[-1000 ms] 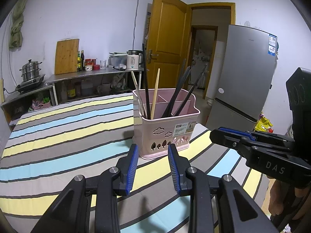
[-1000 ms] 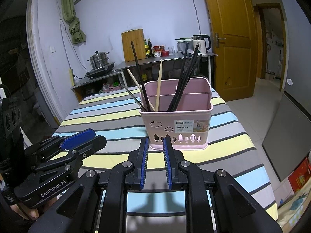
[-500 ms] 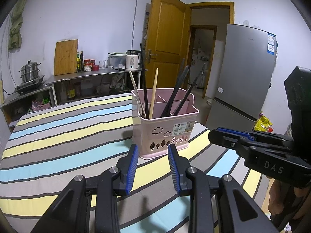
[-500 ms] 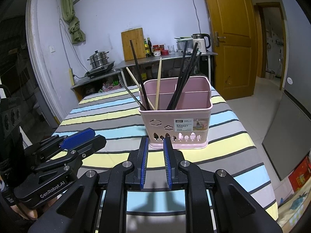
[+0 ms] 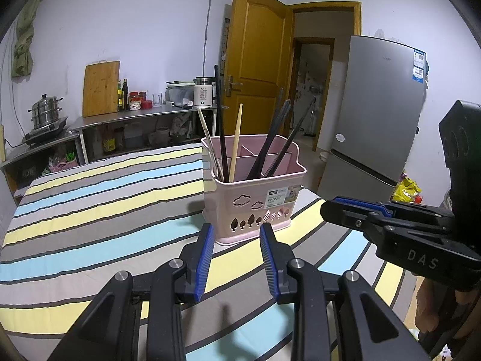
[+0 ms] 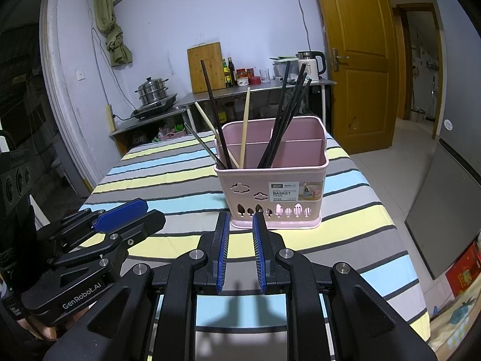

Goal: Organize utensils

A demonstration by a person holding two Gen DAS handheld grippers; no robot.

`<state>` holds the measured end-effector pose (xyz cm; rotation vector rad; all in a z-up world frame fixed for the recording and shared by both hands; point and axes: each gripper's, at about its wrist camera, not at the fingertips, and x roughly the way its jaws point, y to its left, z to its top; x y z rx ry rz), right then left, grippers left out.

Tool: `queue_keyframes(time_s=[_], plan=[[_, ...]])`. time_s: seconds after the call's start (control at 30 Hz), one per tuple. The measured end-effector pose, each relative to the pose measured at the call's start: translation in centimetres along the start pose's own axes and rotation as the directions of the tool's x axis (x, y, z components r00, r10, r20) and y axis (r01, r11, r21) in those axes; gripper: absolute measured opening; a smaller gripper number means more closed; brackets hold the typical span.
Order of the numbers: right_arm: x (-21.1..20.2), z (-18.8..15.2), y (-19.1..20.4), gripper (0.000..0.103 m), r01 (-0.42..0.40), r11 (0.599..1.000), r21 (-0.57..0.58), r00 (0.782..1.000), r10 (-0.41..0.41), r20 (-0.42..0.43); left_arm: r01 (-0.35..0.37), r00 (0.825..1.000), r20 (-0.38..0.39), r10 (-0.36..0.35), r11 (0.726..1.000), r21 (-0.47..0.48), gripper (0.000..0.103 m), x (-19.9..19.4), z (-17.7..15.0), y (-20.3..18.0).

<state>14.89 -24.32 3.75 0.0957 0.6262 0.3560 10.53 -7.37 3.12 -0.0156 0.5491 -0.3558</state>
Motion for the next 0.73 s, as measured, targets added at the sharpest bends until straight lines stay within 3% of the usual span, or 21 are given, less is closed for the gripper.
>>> queue_keyframes(time_s=[0.73], plan=[[0.11, -0.48, -0.23, 0.016, 0.001, 1.0, 0.003, 1.0, -0.001, -0.006, -0.012, 1.0, -0.008, 0.012, 1.0, 0.003, 0.031, 0.32, -0.23, -0.08]])
